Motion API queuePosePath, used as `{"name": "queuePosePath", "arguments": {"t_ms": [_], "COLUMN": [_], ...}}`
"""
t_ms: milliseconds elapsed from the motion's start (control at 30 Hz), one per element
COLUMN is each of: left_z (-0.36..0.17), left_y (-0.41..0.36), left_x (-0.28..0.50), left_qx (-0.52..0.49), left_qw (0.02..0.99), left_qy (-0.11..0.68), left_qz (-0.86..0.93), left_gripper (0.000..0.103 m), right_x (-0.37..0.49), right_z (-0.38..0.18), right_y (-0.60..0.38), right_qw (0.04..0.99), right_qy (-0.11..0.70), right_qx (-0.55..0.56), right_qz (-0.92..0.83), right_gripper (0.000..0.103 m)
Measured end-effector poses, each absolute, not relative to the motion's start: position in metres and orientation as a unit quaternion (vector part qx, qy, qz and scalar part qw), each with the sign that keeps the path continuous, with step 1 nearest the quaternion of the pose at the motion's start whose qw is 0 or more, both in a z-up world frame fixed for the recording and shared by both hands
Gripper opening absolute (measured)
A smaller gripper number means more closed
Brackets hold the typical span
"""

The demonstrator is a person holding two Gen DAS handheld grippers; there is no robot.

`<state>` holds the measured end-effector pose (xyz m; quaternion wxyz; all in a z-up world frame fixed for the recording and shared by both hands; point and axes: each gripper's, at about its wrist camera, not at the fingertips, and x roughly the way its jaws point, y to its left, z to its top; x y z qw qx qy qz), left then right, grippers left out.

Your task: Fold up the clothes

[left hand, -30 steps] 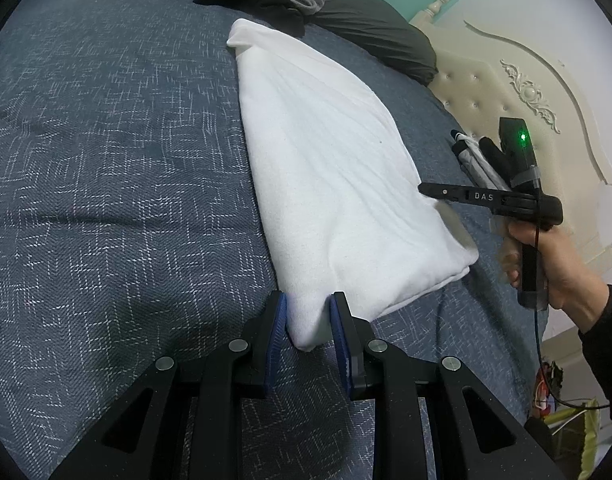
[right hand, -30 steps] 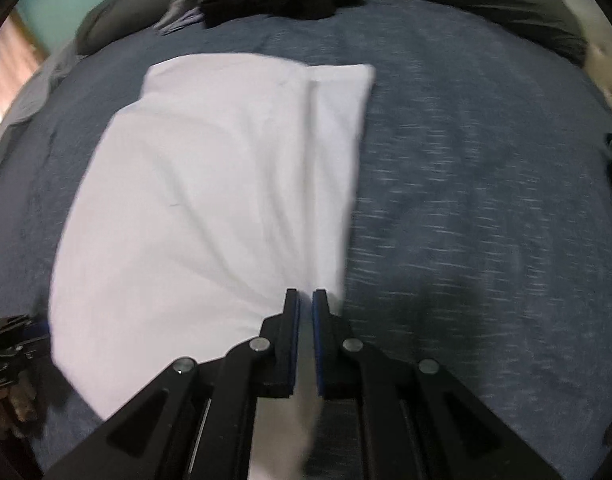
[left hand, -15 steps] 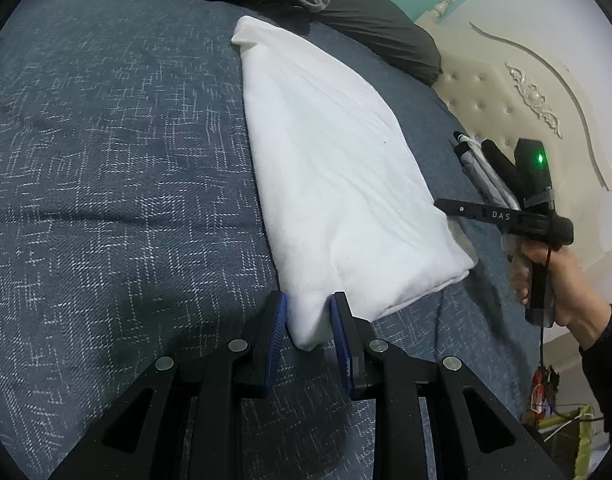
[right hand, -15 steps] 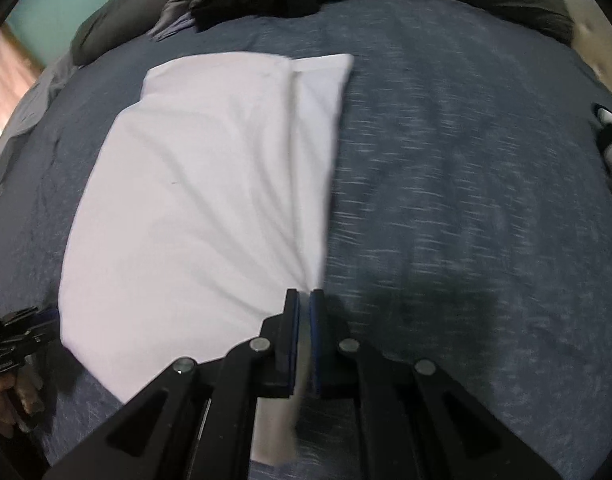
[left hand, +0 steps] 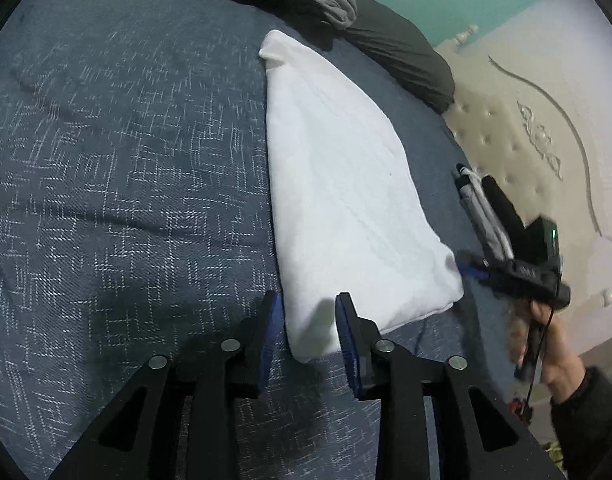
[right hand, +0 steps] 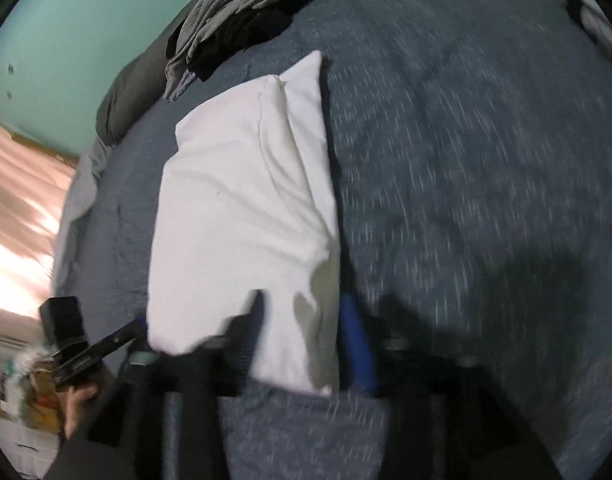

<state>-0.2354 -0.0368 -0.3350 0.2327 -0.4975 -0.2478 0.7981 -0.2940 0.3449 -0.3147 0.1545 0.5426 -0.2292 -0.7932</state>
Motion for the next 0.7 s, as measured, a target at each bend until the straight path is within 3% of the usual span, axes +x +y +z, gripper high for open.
{"name": "queuePosePath", "arguments": {"t_ms": [67, 133, 433, 600, 700], "left_z": [-0.334, -0.333, -0.335, -0.346, -0.352], "left_y": [-0.036, -0.033, -0.013, -0.011, -0.01], "left_x": [-0.236, -0.237, -0.248, -0.249, -0.25], "left_qx": [-0.499, -0.502, -0.522, -0.536, -0.545], "left_qw": [0.234, 0.237, 0.228, 0.231, 0.235], "left_qy": [-0.255, -0.259, -0.239, -0.252, -0.261], "left_qz": [0.794, 0.791, 0.786, 0.772, 0.761], "left_gripper": [0.035, 0.045, 0.047, 0.058, 0.058], "right_x": [-0.27, -0.262, -0.268, -0.272, -0.276], "right_z": [-0.306, -0.311, -0.333, -0.342, -0.344], "right_y": [0.333, 0.338, 0.314, 0.313, 0.309], "right_qw": [0.153, 0.154, 0.166, 0.164, 0.167], "right_qy": [-0.239, -0.256, -0.252, -0.261, -0.256], "right_qx": [0.545, 0.545, 0.567, 0.569, 0.567], "right_qz": [-0.789, -0.784, -0.766, -0.762, -0.765], "right_gripper": [0.052, 0.055, 0.055, 0.056, 0.056]}}
